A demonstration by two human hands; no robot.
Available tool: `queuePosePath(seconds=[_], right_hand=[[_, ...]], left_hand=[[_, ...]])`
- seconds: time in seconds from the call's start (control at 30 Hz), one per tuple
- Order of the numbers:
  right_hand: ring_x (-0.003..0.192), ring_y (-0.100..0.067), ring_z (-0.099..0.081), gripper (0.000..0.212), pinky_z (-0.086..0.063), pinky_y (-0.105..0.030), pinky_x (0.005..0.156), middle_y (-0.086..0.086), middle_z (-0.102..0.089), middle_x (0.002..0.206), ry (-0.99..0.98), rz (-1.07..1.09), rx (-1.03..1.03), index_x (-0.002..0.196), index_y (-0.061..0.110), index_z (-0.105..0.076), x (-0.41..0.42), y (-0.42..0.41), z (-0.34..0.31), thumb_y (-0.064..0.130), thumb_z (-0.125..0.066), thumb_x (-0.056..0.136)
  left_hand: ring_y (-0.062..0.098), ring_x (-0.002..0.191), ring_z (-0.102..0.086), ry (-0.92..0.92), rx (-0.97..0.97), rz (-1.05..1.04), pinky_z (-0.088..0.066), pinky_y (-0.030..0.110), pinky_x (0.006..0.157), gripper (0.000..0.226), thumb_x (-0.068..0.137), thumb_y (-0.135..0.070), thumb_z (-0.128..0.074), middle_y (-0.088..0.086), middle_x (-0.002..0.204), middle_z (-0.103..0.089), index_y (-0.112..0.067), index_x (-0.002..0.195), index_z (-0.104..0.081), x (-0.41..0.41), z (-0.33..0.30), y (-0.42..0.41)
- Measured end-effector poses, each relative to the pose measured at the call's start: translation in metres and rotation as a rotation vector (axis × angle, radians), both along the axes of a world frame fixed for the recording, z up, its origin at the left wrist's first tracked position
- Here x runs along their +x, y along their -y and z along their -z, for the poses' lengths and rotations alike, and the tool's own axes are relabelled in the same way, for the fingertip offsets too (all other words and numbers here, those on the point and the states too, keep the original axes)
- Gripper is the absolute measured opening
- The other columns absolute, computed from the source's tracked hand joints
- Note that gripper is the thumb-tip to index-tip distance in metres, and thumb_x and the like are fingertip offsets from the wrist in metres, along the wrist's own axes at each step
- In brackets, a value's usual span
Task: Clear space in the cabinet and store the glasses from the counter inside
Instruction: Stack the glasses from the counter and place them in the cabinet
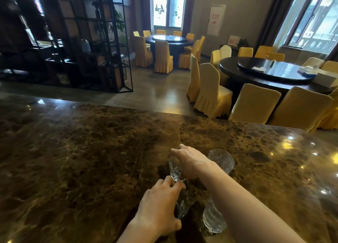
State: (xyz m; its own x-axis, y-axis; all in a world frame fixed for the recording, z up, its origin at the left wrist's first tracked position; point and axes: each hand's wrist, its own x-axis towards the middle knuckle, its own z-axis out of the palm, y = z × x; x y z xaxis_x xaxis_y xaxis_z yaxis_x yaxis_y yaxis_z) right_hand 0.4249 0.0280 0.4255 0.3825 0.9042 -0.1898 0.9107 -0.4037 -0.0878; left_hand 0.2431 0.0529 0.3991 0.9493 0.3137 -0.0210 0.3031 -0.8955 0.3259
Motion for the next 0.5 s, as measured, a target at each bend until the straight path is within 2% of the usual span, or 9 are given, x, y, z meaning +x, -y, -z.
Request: queuePosePath(seconds=[0.37,0.5], right_hand=[[0.107,-0.026,-0.055,0.088,-0.051,-0.033,0.073,-0.006,-0.049,0.118,0.062,-0.022,0.133,0.139,0.033,-0.046,-0.041,0.014,-0.042,0.027,-0.093,0.065],[0.109,-0.027,-0.054,0.085,-0.056,-0.039,0.082,-0.006,-0.049,0.119,0.096,0.009,0.137,0.139,0.034,-0.046,-0.077,0.028,-0.071,0.028,-0.092,0.067]], left_hand=[[0.005,0.122,-0.04,0.105,0.026,0.01,-0.043,0.027,0.101,0.086,0.066,-0.054,-0.079,-0.02,0.131,-0.039,-0.048,0.138,-0.032,-0.043,-0.028,-0.006],[0.004,0.121,-0.042,0.155,0.048,0.02,-0.043,0.026,0.103,0.087,0.065,-0.058,-0.077,-0.021,0.128,-0.041,-0.048,0.139,-0.032,-0.077,-0.052,-0.008]])
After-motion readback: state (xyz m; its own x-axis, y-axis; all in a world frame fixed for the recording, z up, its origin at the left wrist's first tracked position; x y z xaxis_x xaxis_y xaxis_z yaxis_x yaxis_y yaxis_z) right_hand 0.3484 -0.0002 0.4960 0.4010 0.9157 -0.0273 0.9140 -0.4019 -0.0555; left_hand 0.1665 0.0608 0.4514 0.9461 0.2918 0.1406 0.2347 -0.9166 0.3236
